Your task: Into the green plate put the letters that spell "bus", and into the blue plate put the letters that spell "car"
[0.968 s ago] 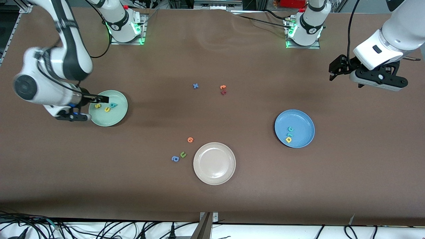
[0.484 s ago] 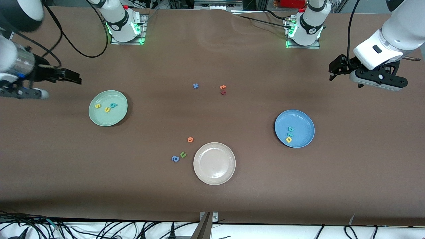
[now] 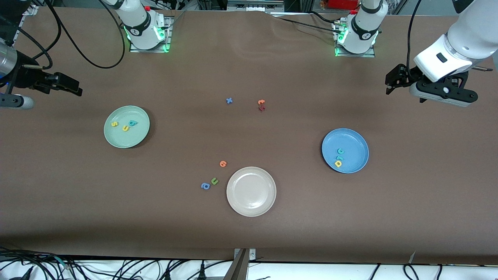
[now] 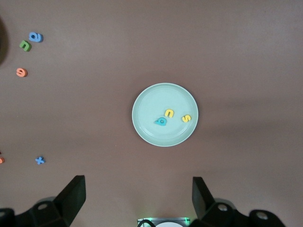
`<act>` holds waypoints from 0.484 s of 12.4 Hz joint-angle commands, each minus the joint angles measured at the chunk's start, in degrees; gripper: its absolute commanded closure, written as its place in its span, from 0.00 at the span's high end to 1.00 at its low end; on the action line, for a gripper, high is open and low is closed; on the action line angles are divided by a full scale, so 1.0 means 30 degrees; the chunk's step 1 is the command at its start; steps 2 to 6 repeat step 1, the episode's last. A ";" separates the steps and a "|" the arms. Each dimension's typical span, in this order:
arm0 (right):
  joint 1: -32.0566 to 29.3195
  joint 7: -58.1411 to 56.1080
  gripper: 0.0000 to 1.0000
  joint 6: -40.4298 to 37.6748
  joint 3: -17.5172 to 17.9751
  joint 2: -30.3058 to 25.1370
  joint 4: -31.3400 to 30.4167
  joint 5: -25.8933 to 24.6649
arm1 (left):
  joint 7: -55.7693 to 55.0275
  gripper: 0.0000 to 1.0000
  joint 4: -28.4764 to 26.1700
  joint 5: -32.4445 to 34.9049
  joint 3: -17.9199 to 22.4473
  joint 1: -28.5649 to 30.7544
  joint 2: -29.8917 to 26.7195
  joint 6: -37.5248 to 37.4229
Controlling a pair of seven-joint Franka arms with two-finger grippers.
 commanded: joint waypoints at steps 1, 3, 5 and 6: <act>0.0103 0.0284 0.99 -0.0654 0.0054 0.0296 0.0995 -0.0301 | 0.0119 1.00 0.0555 -0.0241 0.0097 -0.0103 0.0252 -0.0398; 0.0103 0.0284 0.99 -0.0654 0.0054 0.0296 0.0995 -0.0301 | 0.0119 1.00 0.0555 -0.0241 0.0097 -0.0103 0.0252 -0.0398; 0.0103 0.0284 0.99 -0.0654 0.0054 0.0296 0.0995 -0.0301 | 0.0119 1.00 0.0555 -0.0241 0.0097 -0.0103 0.0252 -0.0398; 0.0103 0.0284 0.99 -0.0654 0.0054 0.0296 0.0995 -0.0301 | 0.0119 1.00 0.0555 -0.0241 0.0097 -0.0103 0.0252 -0.0398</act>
